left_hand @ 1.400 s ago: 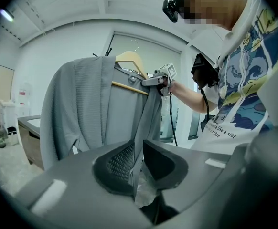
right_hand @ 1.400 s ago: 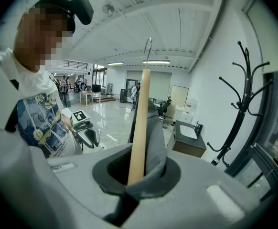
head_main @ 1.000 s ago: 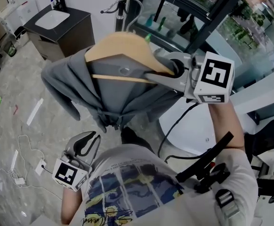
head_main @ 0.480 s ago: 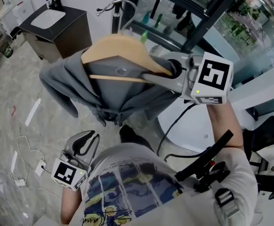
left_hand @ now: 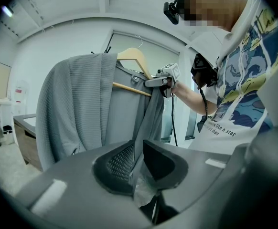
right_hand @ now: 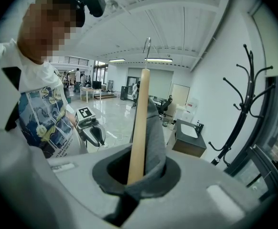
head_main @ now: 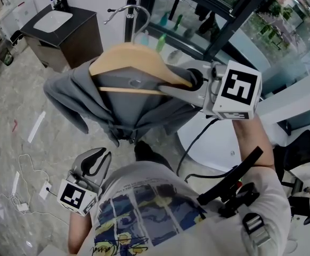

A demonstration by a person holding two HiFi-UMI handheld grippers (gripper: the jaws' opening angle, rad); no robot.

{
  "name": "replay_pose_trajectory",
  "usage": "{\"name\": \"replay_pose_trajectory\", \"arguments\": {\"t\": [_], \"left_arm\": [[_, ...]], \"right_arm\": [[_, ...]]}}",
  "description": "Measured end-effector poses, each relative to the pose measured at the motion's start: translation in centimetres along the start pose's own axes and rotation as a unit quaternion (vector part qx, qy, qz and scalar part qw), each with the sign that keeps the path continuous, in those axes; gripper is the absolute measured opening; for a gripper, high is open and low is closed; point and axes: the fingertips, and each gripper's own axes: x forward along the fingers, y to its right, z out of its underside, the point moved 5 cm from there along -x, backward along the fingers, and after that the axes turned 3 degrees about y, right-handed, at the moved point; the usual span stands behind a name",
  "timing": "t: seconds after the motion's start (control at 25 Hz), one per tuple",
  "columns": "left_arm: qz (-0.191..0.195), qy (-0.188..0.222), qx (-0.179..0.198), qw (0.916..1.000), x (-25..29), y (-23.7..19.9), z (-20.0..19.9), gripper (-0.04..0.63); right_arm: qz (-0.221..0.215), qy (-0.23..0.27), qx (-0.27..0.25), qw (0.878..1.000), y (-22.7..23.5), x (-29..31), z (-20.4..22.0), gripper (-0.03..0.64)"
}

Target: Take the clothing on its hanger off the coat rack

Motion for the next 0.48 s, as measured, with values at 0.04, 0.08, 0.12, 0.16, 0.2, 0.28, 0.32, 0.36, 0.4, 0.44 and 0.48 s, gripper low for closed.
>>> {"name": "replay_pose_trajectory", "arguments": {"t": [0.04, 0.08, 0.12, 0.16, 0.2, 0.28, 0.32, 0.36, 0.4, 0.44, 0.48], "left_arm": [[0.0, 0.0, 0.0, 1.0, 0.04, 0.06, -0.04, 0.063], [0.0, -0.001, -0.001, 1.0, 0.06, 0.14, -0.08, 0.063], [0.0, -0.001, -0.001, 1.0, 0.09, 0.23, -0.11, 0.063], [-0.001, -0.001, -0.001, 1.0, 0.11, 0.29, -0.14, 0.063], [-0.001, -0.001, -0.001, 1.0, 0.13, 0.31, -0.18, 0.063], [-0.002, -0.003, -0.002, 1.0, 0.1, 0.27, -0.22, 0.063], [-0.003, -0.004, -0.003, 1.0, 0.08, 0.24, -0.24, 0.063], [-0.004, -0.005, -0.004, 1.0, 0.08, 0.19, -0.27, 0.063], [-0.004, -0.006, -0.004, 1.0, 0.12, 0.15, -0.3, 0.063], [-0.004, -0.007, -0.004, 1.0, 0.19, 0.13, -0.31, 0.063], [-0.005, -0.007, -0.005, 1.0, 0.28, 0.14, -0.29, 0.063]], "right_arm": [[-0.001, 0.0, 0.0, 1.0, -0.04, -0.03, 0.02, 0.006], [-0.001, 0.0, 0.0, 1.0, -0.08, -0.09, 0.06, 0.006], [-0.001, 0.0, 0.001, 1.0, -0.1, -0.15, 0.12, 0.006], [-0.001, 0.0, 0.002, 1.0, -0.1, -0.21, 0.18, 0.006], [-0.002, 0.0, 0.003, 1.0, -0.07, -0.23, 0.22, 0.006], [-0.004, -0.001, 0.004, 1.0, -0.04, -0.15, 0.31, 0.006], [-0.005, -0.001, 0.005, 1.0, -0.02, -0.07, 0.36, 0.006], [-0.007, -0.002, 0.006, 1.0, 0.02, 0.0, 0.4, 0.006], [-0.008, -0.002, 0.006, 1.0, 0.07, 0.06, 0.45, 0.006], [-0.009, -0.002, 0.006, 1.0, 0.13, 0.1, 0.51, 0.006], [-0.009, -0.001, 0.006, 1.0, 0.19, 0.1, 0.57, 0.006]]}}
